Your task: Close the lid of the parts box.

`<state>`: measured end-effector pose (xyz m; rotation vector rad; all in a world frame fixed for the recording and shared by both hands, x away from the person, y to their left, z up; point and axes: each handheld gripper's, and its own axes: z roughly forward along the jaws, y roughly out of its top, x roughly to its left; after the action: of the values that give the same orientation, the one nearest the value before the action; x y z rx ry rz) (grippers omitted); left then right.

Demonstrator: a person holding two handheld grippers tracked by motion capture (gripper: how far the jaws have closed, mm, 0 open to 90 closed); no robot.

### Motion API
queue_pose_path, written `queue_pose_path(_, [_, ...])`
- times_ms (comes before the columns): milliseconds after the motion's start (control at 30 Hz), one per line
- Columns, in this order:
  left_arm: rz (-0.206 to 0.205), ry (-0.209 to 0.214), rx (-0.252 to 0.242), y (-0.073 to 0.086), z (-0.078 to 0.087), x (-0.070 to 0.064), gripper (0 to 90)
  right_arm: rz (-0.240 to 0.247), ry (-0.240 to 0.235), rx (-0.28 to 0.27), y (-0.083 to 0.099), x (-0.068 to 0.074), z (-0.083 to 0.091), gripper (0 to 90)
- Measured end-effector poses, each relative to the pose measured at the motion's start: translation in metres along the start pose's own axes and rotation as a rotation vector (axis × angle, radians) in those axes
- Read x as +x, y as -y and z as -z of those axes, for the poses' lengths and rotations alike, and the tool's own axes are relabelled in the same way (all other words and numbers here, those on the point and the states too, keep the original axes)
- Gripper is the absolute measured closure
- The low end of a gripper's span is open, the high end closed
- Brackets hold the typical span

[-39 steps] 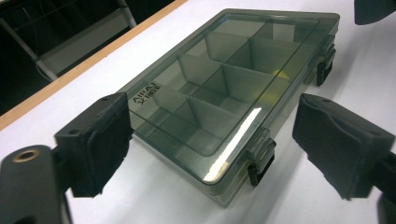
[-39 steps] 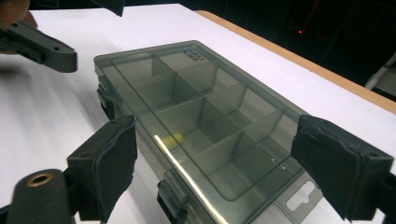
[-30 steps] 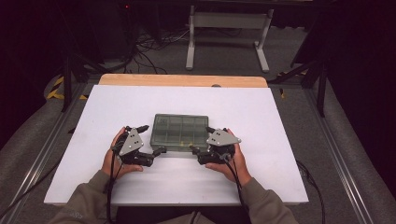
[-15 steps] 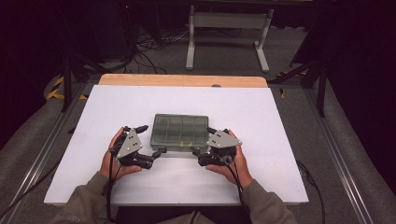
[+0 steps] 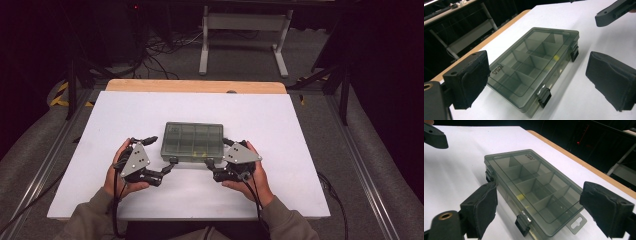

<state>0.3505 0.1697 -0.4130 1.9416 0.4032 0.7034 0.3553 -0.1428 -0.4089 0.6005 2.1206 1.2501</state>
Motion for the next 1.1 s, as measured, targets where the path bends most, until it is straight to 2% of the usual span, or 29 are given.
queue_pose_path(300, [-0.033, -0.009, -0.021, -0.002, 0.010, -0.008, 5.9, 0.013, 0.007, 0.002, 0.000, 0.002, 0.008, 14.3])
queue_pose_path(700, [-0.039, -0.006, -0.034, -0.004, 0.020, -0.012, 5.7, 0.027, 0.018, -0.008, -0.001, 0.005, 0.020, 14.3])
queue_pose_path(1100, [-0.064, -0.012, -0.037, -0.004, 0.028, -0.019, 6.0, 0.042, 0.032, -0.002, 0.003, 0.007, 0.028, 14.3])
